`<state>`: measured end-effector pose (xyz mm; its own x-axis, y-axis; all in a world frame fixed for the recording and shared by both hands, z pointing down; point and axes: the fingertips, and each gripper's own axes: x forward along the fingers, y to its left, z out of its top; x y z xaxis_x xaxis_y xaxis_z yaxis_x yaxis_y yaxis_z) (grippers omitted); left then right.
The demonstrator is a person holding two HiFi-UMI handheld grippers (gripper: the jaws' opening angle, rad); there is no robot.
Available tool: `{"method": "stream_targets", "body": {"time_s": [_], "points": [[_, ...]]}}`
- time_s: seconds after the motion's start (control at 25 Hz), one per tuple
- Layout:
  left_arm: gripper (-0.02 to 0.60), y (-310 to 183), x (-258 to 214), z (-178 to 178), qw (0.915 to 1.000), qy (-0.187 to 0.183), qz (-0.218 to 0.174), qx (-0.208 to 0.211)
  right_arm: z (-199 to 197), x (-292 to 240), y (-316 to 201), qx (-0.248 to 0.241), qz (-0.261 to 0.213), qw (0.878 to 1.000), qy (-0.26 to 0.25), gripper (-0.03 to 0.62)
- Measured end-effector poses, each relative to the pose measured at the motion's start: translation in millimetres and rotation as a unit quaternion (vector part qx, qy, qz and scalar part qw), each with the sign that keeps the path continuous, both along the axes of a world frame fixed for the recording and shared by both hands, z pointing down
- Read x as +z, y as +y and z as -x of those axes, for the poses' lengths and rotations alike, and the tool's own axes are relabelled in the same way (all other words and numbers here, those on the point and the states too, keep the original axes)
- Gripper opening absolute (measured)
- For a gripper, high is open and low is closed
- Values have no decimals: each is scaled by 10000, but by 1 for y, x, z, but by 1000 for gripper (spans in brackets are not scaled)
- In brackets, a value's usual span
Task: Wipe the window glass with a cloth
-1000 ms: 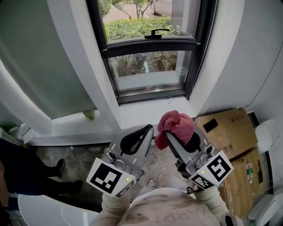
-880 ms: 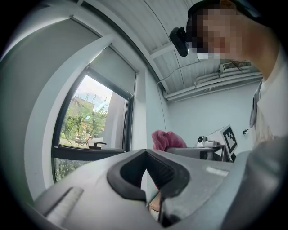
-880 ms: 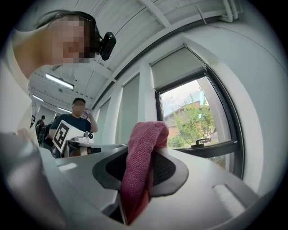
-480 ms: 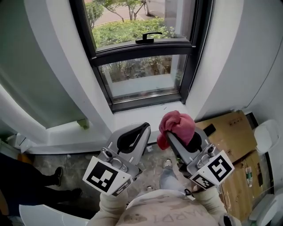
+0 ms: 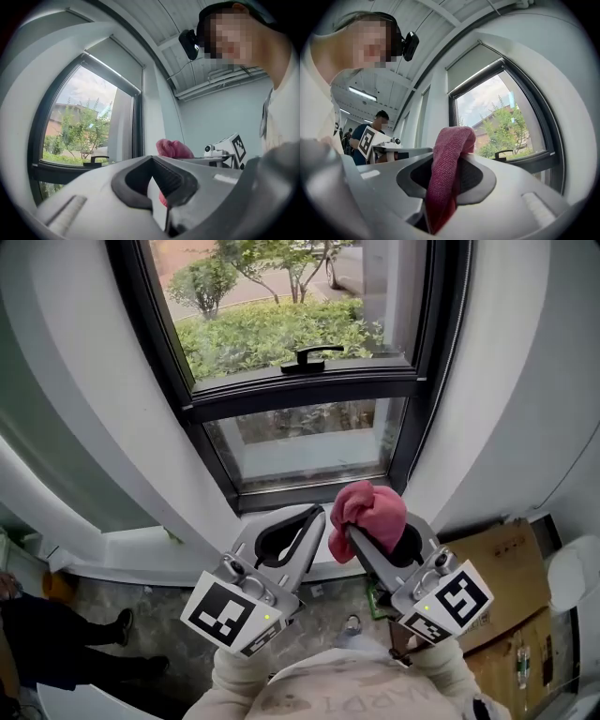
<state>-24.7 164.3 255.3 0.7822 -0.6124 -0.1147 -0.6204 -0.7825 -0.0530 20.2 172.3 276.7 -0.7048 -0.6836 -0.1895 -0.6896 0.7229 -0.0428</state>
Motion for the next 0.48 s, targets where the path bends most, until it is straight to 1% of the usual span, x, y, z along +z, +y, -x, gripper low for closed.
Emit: {"method": "stream_targets", "body": {"time_s": [0.24, 0.36, 0.48], "points": [[0, -46, -13, -37, 9996, -36, -155, -231, -36, -15, -46, -169, -202, 9996, 67, 130], [0, -60, -10, -46, 9993, -97, -157, -327, -46, -10, -60, -240, -155, 9996, 60, 130], [2, -80, -6, -54, 9991, -122, -53, -399, -54, -2, -79, -336, -46, 9994, -37, 130]]}}
